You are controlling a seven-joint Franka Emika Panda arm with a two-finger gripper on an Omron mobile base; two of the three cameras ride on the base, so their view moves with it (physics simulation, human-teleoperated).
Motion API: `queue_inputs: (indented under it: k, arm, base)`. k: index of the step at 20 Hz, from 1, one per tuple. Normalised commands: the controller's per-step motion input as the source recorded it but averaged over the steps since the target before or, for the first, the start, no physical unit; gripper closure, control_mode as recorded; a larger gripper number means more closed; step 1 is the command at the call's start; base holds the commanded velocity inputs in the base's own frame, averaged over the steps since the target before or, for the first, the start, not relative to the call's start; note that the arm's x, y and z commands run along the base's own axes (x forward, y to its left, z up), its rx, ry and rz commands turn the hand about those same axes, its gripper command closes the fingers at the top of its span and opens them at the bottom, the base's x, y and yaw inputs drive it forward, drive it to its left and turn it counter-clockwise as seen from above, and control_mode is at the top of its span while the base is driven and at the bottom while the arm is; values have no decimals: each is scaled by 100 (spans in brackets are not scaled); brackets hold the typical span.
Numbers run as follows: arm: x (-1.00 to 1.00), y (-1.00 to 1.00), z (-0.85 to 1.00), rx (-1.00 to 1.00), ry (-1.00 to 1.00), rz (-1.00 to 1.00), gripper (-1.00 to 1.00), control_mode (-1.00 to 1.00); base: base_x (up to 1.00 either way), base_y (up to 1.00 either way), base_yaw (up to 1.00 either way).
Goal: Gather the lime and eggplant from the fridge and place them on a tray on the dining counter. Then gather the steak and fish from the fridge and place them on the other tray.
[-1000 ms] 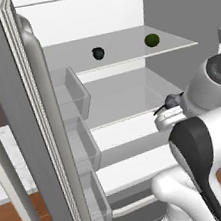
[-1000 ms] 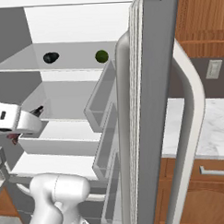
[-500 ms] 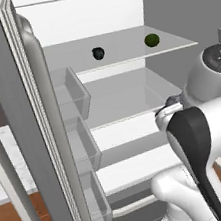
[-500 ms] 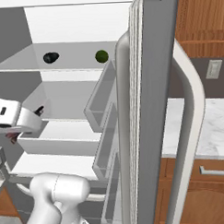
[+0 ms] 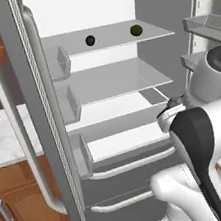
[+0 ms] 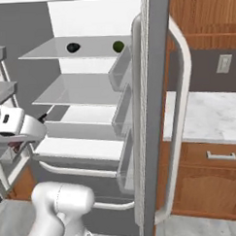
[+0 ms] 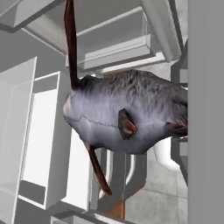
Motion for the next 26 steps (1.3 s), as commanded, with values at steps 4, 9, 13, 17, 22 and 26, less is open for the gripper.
queue_inputs:
  k: [4, 9, 13, 17, 22, 26]
  arm:
    - [0, 0, 0, 0, 0, 0, 100, 100]
    - [0, 0, 0, 0, 0, 0, 100, 100]
    - [0, 0, 0, 0, 0, 0, 100, 100]
    - [0, 0, 0, 0, 0, 0, 100, 100]
    - [0, 0, 0, 0, 0, 0, 100, 100]
    - [0, 0, 0, 0, 0, 0, 100, 100]
  base:
    - [-100, -6, 4]
    - [-100, -1, 1]
    - [-100, 6, -3]
    - [-100, 28, -20]
    - [-100, 42, -30]
    - [-100, 36, -33]
